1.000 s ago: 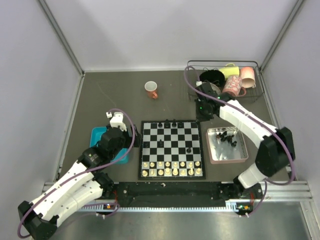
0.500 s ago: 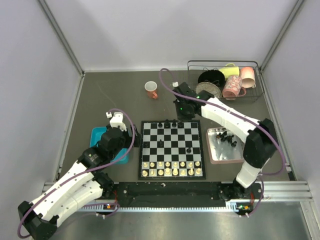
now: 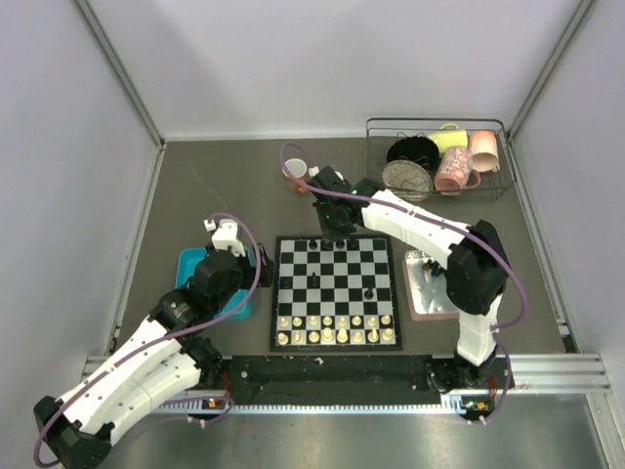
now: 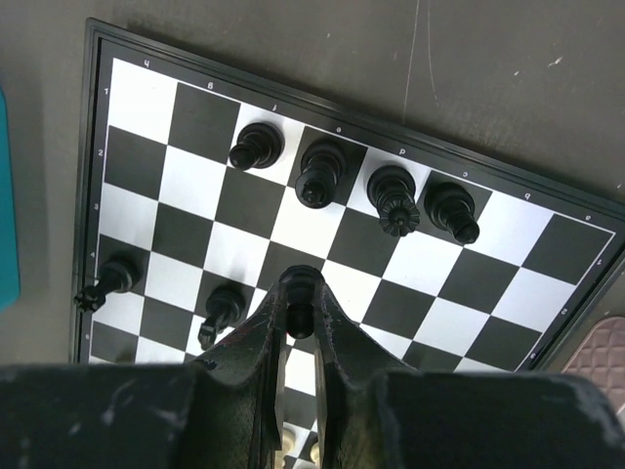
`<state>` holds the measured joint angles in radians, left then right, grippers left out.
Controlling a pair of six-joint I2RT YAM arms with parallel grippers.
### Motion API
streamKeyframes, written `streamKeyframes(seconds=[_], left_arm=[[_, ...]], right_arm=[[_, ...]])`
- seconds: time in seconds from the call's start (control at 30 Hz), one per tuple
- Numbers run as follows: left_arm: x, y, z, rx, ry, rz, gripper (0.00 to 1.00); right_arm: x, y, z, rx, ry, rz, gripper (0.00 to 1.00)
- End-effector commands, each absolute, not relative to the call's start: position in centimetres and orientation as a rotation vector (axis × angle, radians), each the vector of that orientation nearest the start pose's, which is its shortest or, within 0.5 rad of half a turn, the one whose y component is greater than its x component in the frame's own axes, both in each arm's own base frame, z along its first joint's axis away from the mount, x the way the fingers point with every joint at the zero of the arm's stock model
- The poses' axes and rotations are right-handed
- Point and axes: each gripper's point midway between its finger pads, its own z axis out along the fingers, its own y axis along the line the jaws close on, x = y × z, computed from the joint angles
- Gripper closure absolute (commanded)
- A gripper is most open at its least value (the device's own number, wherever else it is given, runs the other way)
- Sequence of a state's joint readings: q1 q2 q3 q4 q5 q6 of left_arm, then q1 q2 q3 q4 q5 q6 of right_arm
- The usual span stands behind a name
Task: Set up the chess pieces on the board
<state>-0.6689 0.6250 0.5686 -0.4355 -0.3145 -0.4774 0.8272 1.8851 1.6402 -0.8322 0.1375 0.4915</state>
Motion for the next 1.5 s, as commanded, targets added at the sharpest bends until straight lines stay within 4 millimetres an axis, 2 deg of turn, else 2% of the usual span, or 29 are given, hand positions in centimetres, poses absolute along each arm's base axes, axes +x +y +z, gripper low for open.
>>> streamKeyframes(seconds=[0.0, 0.33, 0.8, 1.47], left_arm=[[22.4, -12.9, 17.0, -0.016, 2.036, -0.399, 0.15], [22.5, -12.9, 17.0, -0.022, 2.047, -0.389, 0.15], [22.5, -12.7, 17.2, -0.021, 2.035, -0.385, 0.15], [22.5, -12.7, 17.1, -0.019, 2.034, -0.386, 0.15]], right_arm=[[30.6, 33.2, 13.7, -0.397, 2.577, 0.252, 1.0], [30.6, 32.6, 14.0, -0.383, 2.549, 0.203, 1.0], [30.7, 32.7, 13.3, -0.353, 2.562, 0.186, 1.0], [30.3, 33.6, 9.7, -0.37, 2.627, 0.188, 1.0]])
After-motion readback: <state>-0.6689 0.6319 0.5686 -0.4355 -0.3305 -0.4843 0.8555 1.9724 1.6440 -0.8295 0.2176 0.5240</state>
